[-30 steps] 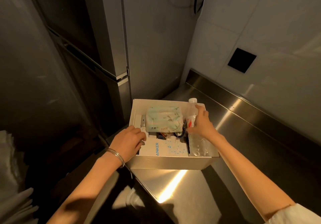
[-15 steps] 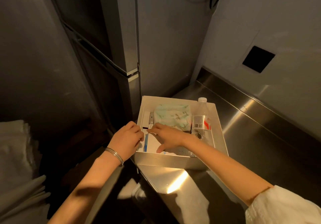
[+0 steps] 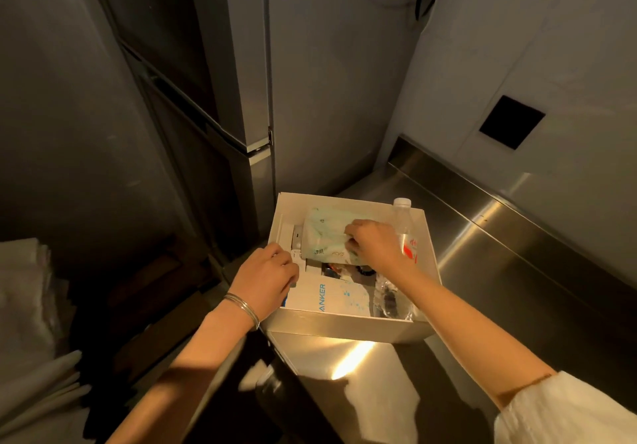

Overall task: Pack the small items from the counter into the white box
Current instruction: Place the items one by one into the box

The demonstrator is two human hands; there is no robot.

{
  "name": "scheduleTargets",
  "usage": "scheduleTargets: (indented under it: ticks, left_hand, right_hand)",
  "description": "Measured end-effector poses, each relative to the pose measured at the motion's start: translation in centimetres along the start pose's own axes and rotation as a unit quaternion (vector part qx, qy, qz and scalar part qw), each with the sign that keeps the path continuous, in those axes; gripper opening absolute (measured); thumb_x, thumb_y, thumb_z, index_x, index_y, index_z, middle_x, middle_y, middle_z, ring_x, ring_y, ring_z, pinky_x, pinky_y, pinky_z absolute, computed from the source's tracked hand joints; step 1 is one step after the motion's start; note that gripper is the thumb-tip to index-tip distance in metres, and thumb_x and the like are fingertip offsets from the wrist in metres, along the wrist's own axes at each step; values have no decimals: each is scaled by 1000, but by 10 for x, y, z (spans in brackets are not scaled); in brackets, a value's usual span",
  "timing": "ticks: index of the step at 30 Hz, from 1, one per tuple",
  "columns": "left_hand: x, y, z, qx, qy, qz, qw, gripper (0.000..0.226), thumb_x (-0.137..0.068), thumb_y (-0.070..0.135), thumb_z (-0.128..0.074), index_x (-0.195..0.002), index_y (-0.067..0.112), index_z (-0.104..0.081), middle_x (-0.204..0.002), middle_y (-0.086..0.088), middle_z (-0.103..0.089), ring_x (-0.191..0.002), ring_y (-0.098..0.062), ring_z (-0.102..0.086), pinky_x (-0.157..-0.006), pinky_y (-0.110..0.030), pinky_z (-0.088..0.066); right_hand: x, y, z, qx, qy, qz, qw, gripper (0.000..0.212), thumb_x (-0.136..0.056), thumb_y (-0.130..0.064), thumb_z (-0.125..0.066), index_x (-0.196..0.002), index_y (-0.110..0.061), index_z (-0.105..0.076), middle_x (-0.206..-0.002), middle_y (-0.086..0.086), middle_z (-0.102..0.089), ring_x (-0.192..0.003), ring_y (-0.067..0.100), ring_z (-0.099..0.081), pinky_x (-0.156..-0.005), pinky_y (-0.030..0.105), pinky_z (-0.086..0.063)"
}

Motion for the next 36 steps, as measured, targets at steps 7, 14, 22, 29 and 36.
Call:
scheduleTargets:
  ticks: [7,14,22,29,36]
  left_hand:
    - [-1,4,-6,7,26,-47,999,14,-61,16,-80,-66,22,-68,-68,4,-65,-70,-21,-60,-56,-29,-49]
    - [13,43,-8,104,47,-92,989,41,-81,58,-36,-92,29,-62,-80,11,-65,-70,-9,-61,-51,-22,-45]
    - [28,72,-26,37,105,-123,986,21,-80,36,-41,-77,23,-57,-64,6,-60,-54,-14,-54,-48,-22,-36]
    - [38,73,-23,9,173,-46,984,11,-74,22,-65,-80,19,-57,-73,0,-60,-64,-20,-51,-59,-30,-26]
    - [45,67,-20,54,197,14,979,21,-70,15,-71,-85,18,-56,-80,0,-60,-73,-20,-46,-65,-31,-21]
  right_hand:
    - [2,-6,-8,-130,6,-26,991,21,-89,-17,-57,-107,-8,-65,-111,10,-65,-102,27,-61,-89,34,-49]
    - [109,-14,14,-327,-84,15,941,48,-78,-43,-67,-121,-26,-57,-123,-7,-60,-111,1,-51,-98,18,-41]
    - [159,-7,-6,-28,104,-28,994,41,-62,-50,-79,-89,-25,-60,-88,-7,-66,-80,16,-63,-68,27,-45]
    - [166,-11,-8,-4,213,-140,967,39,-60,-38,-81,-85,-21,-56,-91,-1,-64,-88,14,-40,-73,30,-24]
    - [166,-6,-9,-104,214,-162,958,41,-58,-30,-83,-81,-18,-51,-88,-1,-61,-88,11,-39,-71,23,-11]
Point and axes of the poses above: each hand's wrist, its own x-axis away from the middle knuckle, its own z-axis out of the back of the hand, y = z × x, the point moved 10 cm from there along -x, towards the middle knuckle
